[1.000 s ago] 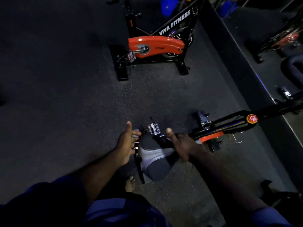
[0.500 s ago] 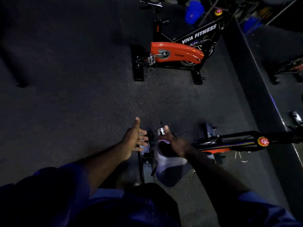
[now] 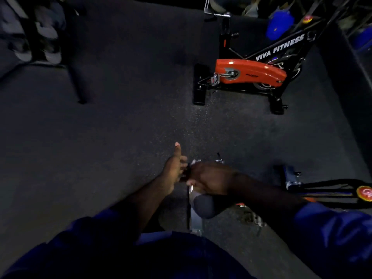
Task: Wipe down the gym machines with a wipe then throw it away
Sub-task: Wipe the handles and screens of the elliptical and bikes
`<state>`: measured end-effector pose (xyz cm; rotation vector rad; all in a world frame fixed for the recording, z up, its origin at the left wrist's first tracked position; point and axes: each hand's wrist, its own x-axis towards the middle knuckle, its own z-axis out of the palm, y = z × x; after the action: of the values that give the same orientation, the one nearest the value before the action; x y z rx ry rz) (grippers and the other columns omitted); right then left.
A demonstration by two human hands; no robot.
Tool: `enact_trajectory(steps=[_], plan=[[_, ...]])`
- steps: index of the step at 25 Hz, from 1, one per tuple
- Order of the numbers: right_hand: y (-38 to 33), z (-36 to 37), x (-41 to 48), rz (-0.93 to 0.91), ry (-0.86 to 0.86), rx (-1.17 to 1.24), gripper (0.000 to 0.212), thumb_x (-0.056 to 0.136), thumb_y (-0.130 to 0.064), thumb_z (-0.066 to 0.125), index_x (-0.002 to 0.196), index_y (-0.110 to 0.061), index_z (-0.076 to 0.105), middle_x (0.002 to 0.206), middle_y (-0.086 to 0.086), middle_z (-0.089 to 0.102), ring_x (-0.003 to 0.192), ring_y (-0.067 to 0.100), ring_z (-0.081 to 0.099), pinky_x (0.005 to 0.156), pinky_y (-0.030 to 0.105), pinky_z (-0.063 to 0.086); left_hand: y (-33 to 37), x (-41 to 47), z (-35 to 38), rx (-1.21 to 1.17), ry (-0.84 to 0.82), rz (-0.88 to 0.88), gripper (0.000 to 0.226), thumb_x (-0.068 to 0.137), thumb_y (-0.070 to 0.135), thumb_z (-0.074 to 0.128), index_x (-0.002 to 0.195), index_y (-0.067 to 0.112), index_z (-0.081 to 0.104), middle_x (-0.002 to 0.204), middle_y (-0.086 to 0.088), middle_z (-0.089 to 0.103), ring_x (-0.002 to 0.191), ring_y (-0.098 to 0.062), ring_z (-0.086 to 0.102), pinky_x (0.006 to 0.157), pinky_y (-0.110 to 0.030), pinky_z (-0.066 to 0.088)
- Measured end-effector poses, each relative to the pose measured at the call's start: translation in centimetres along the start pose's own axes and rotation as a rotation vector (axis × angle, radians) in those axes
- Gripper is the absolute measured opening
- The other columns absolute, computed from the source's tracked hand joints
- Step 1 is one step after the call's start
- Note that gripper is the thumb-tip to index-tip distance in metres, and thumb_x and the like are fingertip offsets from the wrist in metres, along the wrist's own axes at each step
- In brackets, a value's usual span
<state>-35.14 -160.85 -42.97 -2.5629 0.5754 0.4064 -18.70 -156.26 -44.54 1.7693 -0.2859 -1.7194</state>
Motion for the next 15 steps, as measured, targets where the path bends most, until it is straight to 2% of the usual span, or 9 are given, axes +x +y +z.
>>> enact_trajectory(steps=[3, 5, 7, 9, 10, 11, 12, 13, 15], plan=[[2.8, 0.6, -0.6, 0.351, 0.157, 0.242, 0.054, 0.108, -0.056, 0.027, 0.102, -0.020, 0.067, 0.111, 0.015, 0.072, 0.106, 0.034, 0.067, 0.095, 0.044, 0.051, -1.2, -1.6, 1.9, -0.016, 0.093, 0.068, 0.071, 0.101, 0.076, 0.030, 0.131, 0.020, 0.060, 0.123, -0.009, 0.068, 0.112, -0.029, 0.065, 0.088, -0.039, 0.050], [3.6, 1.6, -2.6, 0.489, 0.224, 0.332, 0.049, 0.112, -0.044, 0.034, 0.113, -0.013, 0.072, 0.122, 0.020, 0.072, 0.115, 0.037, 0.065, 0.095, 0.037, 0.045, -1.8, -3.0, 3.0, 0.018, 0.091, 0.081, 0.059, 0.101, 0.073, 0.037, 0.121, 0.024, 0.062, 0.112, -0.003, 0.070, 0.103, -0.022, 0.067, 0.087, -0.038, 0.052], [3.3, 2.2, -5.0, 0.551, 0.254, 0.349, 0.038, 0.112, -0.033, 0.043, 0.123, -0.012, 0.072, 0.128, 0.018, 0.070, 0.119, 0.035, 0.064, 0.094, 0.035, 0.043, -2.0, -4.7, 4.5, -0.010, 0.038, 0.058, 0.060, 0.105, 0.066, 0.038, 0.114, 0.016, 0.069, 0.105, -0.004, 0.074, 0.089, -0.016, 0.071, 0.075, -0.030, 0.056], [2.1, 2.4, -6.5, 0.556, 0.357, 0.392, 0.033, 0.104, -0.024, 0.058, 0.135, -0.016, 0.069, 0.135, 0.013, 0.069, 0.123, 0.032, 0.064, 0.098, 0.030, 0.044, -1.8, -5.9, 5.7, -0.021, -0.037, 0.068, 0.071, 0.108, 0.062, 0.034, 0.124, 0.002, 0.070, 0.114, -0.014, 0.076, 0.079, -0.015, 0.076, 0.062, -0.024, 0.058], [1.4, 2.5, -6.7, 0.537, 0.420, 0.418, 0.043, 0.098, -0.016, 0.065, 0.142, -0.017, 0.065, 0.140, 0.011, 0.066, 0.127, 0.029, 0.063, 0.102, 0.025, 0.043, -1.8, -6.3, 6.0, -0.005, -0.049, 0.092, 0.074, 0.109, 0.061, 0.031, 0.129, 0.000, 0.068, 0.115, -0.014, 0.075, 0.076, -0.015, 0.077, 0.059, -0.022, 0.057], [0.7, 2.8, -6.5, 0.500, 0.463, 0.471, 0.054, 0.093, -0.007, 0.068, 0.145, -0.015, 0.061, 0.143, 0.011, 0.064, 0.130, 0.028, 0.061, 0.104, 0.018, 0.039, -1.6, -6.8, 6.1, 0.019, -0.030, 0.114, 0.075, 0.109, 0.061, 0.028, 0.130, 0.001, 0.068, 0.110, -0.010, 0.077, 0.072, -0.014, 0.077, 0.056, -0.021, 0.057], [-0.3, 2.8, -6.2, 0.461, 0.481, 0.533, 0.054, 0.093, -0.001, 0.066, 0.146, -0.010, 0.059, 0.145, 0.013, 0.061, 0.134, 0.027, 0.058, 0.107, 0.012, 0.032, -1.6, -7.0, 5.8, 0.062, -0.005, 0.127, 0.075, 0.109, 0.063, 0.025, 0.127, 0.006, 0.070, 0.103, -0.007, 0.078, 0.071, -0.012, 0.076, 0.056, -0.021, 0.057], [-1.4, 2.7, -5.7, 0.397, 0.503, 0.621, 0.047, 0.097, 0.002, 0.059, 0.143, -0.005, 0.059, 0.147, 0.016, 0.059, 0.137, 0.027, 0.055, 0.110, 0.011, 0.027, -1.5, -7.0, 5.4, 0.107, 0.007, 0.137, 0.076, 0.107, 0.067, 0.022, 0.123, 0.012, 0.072, 0.099, -0.005, 0.079, 0.074, -0.011, 0.076, 0.061, -0.022, 0.058], [-3.3, 3.4, -5.6, 0.312, 0.482, 0.772, 0.035, 0.106, -0.011, 0.048, 0.137, -0.005, 0.063, 0.144, 0.016, 0.060, 0.134, 0.025, 0.054, 0.119, 0.025, 0.029, -0.7, -7.0, 5.0, 0.259, -0.011, 0.140, 0.080, 0.102, 0.076, 0.021, 0.124, 0.020, 0.074, 0.114, -0.004, 0.079, 0.098, -0.016, 0.075, 0.088, -0.033, 0.060]])
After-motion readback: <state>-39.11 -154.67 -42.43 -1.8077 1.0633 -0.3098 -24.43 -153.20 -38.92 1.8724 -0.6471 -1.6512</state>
